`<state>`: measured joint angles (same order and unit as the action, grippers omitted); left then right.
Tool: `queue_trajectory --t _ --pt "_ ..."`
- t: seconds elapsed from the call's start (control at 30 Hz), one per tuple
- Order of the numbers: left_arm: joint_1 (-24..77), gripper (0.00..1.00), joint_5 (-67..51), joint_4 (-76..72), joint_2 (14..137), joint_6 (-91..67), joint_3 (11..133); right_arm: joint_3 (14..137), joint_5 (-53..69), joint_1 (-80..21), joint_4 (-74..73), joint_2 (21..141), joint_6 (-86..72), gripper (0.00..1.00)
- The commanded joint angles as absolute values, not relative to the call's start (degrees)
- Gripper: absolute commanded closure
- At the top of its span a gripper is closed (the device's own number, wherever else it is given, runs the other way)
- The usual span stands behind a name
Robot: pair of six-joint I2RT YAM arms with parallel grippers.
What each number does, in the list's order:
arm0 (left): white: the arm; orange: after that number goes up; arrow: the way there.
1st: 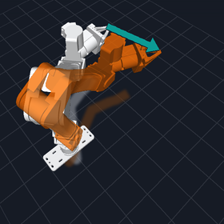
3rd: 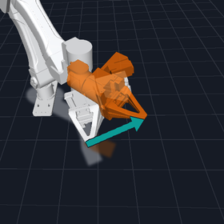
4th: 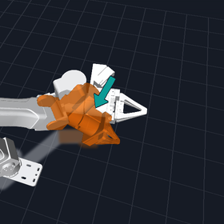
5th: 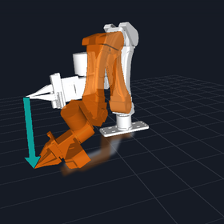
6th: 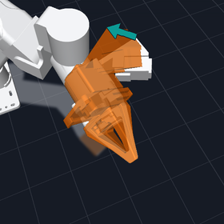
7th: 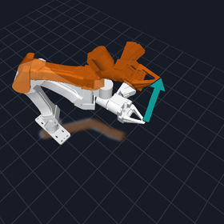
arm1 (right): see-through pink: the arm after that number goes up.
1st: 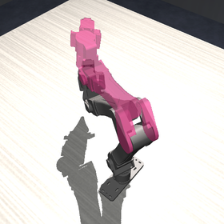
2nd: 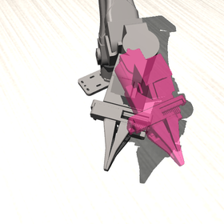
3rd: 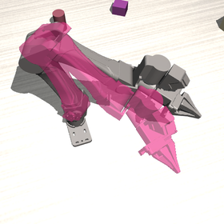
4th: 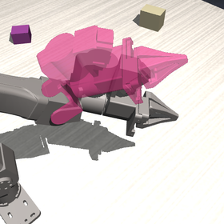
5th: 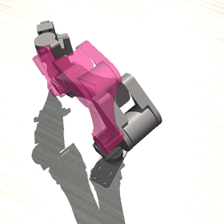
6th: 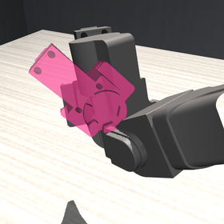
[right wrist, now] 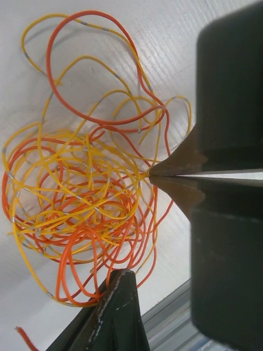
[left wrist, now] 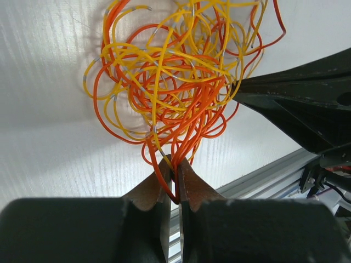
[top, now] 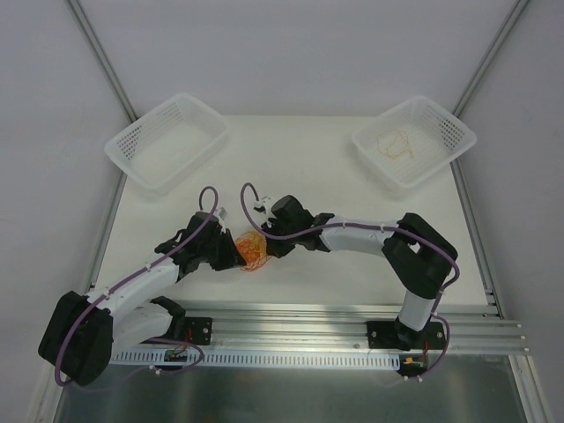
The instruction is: Untangle the cables
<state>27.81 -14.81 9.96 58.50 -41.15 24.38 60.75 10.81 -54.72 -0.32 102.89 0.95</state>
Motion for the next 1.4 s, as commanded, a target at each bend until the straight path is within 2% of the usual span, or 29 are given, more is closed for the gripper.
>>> queue_trajectory --t 0.0,0.47,0.73,1.13,1.37 --pt "28.30 1.00 -12.31 11.33 59.41 -42.97 24.79 60.56 11.60 -54.58 0.26 97.74 1.41 1.00" --pt "28.21 1.00 -4.22 15.38 64.07 -47.99 25.14 66.09 6.95 -53.53 -17.39 70.42 3.34 1.00" --pt "28.21 1.00 -1.32 16.61 65.30 -48.60 26.37 72.24 2.21 -47.91 -25.38 53.72 2.90 0.99" --pt "25.41 1.00 3.77 19.59 67.41 -49.30 27.33 83.92 -14.05 -43.59 -40.06 42.19 5.71 0.99" --pt "13.90 1.00 4.04 21.27 64.35 -47.99 27.60 85.70 -24.87 -43.60 -46.93 38.59 5.28 0.99"
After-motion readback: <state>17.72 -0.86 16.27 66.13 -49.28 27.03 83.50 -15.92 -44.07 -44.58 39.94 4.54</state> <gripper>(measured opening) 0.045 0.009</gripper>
